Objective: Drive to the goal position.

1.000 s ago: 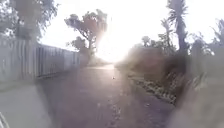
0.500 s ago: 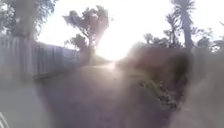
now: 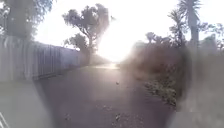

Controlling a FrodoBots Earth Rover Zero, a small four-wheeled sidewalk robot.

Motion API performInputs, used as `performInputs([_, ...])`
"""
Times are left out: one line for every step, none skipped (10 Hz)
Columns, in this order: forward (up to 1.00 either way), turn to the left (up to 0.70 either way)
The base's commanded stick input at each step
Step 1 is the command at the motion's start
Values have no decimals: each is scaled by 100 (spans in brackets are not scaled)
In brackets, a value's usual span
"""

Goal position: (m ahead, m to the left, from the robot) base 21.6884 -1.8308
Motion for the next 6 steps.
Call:
performInputs([100,0])
performInputs([100,0])
performInputs([100,0])
performInputs([100,0])
performInputs([100,0])
performInputs([100,0])
